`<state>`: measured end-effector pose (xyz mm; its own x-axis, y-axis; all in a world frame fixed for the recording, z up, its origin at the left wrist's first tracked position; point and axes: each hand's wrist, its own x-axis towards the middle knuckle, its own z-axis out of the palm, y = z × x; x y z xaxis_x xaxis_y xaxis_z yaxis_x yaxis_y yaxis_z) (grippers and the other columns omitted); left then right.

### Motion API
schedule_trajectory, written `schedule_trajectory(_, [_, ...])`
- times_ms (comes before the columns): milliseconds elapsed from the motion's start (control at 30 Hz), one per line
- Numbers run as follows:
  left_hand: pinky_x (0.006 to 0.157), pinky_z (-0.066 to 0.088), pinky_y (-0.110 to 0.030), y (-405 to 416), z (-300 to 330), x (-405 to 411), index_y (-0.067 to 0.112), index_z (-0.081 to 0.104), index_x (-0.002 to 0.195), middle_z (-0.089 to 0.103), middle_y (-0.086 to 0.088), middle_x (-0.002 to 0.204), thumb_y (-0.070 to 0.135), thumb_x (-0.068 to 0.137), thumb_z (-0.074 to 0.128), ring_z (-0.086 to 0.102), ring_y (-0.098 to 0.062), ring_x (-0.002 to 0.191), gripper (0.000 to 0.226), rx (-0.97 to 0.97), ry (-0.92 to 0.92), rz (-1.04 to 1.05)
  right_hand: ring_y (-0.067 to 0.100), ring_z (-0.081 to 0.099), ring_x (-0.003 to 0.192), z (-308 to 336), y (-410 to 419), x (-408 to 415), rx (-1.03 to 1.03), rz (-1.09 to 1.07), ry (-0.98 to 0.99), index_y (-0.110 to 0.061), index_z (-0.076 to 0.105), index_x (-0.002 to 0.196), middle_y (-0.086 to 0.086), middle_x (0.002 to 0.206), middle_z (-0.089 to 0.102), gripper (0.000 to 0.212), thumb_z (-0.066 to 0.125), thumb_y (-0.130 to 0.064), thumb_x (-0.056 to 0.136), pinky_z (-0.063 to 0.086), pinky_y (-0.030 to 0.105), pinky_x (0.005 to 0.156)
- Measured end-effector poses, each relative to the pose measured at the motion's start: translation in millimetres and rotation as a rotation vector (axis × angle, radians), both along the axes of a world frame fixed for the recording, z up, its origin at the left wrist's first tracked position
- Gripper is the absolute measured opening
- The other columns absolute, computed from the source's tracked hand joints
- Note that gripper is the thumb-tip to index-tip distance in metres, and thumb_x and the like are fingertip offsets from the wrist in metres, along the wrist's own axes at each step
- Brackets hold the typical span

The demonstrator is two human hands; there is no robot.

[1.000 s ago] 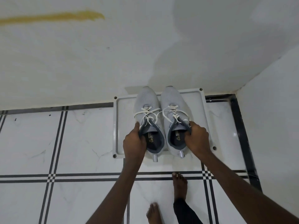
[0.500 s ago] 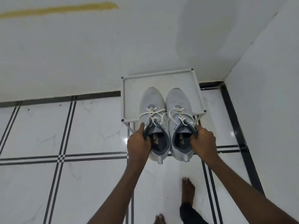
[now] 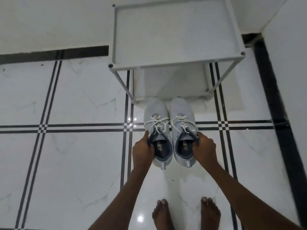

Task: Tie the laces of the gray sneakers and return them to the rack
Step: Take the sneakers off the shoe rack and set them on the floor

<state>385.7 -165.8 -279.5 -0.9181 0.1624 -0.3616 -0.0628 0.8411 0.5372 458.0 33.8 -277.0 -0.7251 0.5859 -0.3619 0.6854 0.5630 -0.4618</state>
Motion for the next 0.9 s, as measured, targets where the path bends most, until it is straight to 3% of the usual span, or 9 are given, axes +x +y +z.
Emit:
schedule_trajectory(167, [0.077, 0.059, -0.044, -0.6, -136.0, -10.2, 0.015, 0.05, 0.142, 0.075, -0.013, 0.094, 0.006, 0.089, 0.051, 0.07, -0.033, 0.083, 0.054, -0.023, 0.024, -0.011, 0.046, 0.064, 0.087, -127.0, -7.5, -13.6, 0.009, -0.011, -0.016, 0.001, 0.064, 0.106, 0.025, 0.094, 0.07, 0.026, 0.052, -0.001, 0.083, 0.049, 0.042, 0.075])
schedule_trajectory(367, [0.074, 0.059, -0.045, -9.1, -218.6, -27.0, 0.016, 0.05, 0.141, 0.074, -0.012, 0.092, 0.007, 0.089, 0.049, 0.07, -0.033, 0.081, 0.053, -0.019, 0.071, -0.009, 0.047, 0.063, 0.091, -209.2, -8.9, -35.5, 0.017, -0.006, -0.04, 0.0, 0.063, 0.108, 0.027, 0.096, 0.069, 0.029, 0.05, 0.0, 0.082, 0.048, 0.044, 0.077])
schedule_trajectory(533, [0.07, 0.055, -0.04, -23.9, -243.5, -37.5, 0.016, 0.047, 0.146, 0.073, -0.013, 0.091, 0.004, 0.087, 0.049, 0.068, -0.031, 0.08, 0.06, -0.02, 0.08, 0.059, 0.047, 0.063, 0.093, -226.4, -12.9, -52.8, 0.011, 0.027, -0.032, -0.003, 0.058, 0.117, 0.025, 0.097, 0.069, 0.031, 0.053, -0.008, 0.086, 0.047, 0.041, 0.078])
schedule_trajectory(633, [0.058, 0.041, -0.013, -39.8, -247.3, -39.1, 0.019, 0.048, 0.145, 0.071, -0.005, 0.087, 0.002, 0.087, 0.05, 0.059, -0.015, 0.07, 0.06, 0.002, 0.076, 0.115, 0.045, 0.061, 0.105, -218.2, -20.3, -64.5, 0.085, -0.013, -0.026, 0.0, 0.047, 0.131, 0.026, 0.111, 0.065, 0.052, 0.057, -0.02, 0.085, 0.049, 0.044, 0.085])
schedule_trajectory(700, [0.053, 0.037, -0.01, -53.7, -249.0, -40.3, 0.021, 0.049, 0.144, 0.069, -0.001, 0.085, 0.005, 0.087, 0.051, 0.058, -0.012, 0.069, 0.06, 0.016, 0.089, 0.119, 0.044, 0.051, 0.121, -211.7, -35.1, -75.1, 0.201, 0.02, 0.081, 0.004, 0.042, 0.135, 0.029, 0.128, 0.056, 0.061, 0.054, -0.023, 0.082, 0.048, 0.05, 0.096])
schedule_trajectory(767, [0.058, 0.038, -0.013, -65.9, -248.6, -41.9, 0.024, 0.049, 0.144, 0.069, -0.001, 0.086, 0.01, 0.087, 0.053, 0.059, -0.013, 0.07, 0.058, 0.014, 0.101, 0.091, 0.04, 0.047, 0.128, -209.2, -57.1, -87.5, 0.249, 0.115, 0.274, 0.001, 0.046, 0.134, 0.025, 0.134, 0.054, 0.056, 0.055, -0.016, 0.082, 0.043, 0.049, 0.104])
schedule_trajectory(833, [0.06, 0.04, -0.017, -75.5, -244.7, -42.7, 0.025, 0.053, 0.139, 0.07, 0.001, 0.088, 0.019, 0.089, 0.055, 0.059, -0.012, 0.071, 0.05, 0.005, 0.122, 0.088, 0.034, 0.058, 0.114, -209.0, -84.0, -102.3, 0.164, 0.242, 0.402, -0.003, 0.058, 0.124, 0.018, 0.119, 0.065, 0.042, 0.057, -0.006, 0.082, 0.047, 0.042, 0.097])
schedule_trajectory(900, [0.064, 0.046, -0.02, -82.3, -239.6, -44.7, 0.028, 0.059, 0.129, 0.073, 0.005, 0.096, 0.037, 0.093, 0.053, 0.064, -0.014, 0.081, 0.038, -0.004, 0.222, 0.101, 0.035, 0.063, 0.097, -215.7, -107.4, -117.7, 0.073, 0.423, 0.359, -0.006, 0.067, 0.108, 0.014, 0.102, 0.071, 0.032, 0.06, -0.001, 0.077, 0.05, 0.04, 0.085])
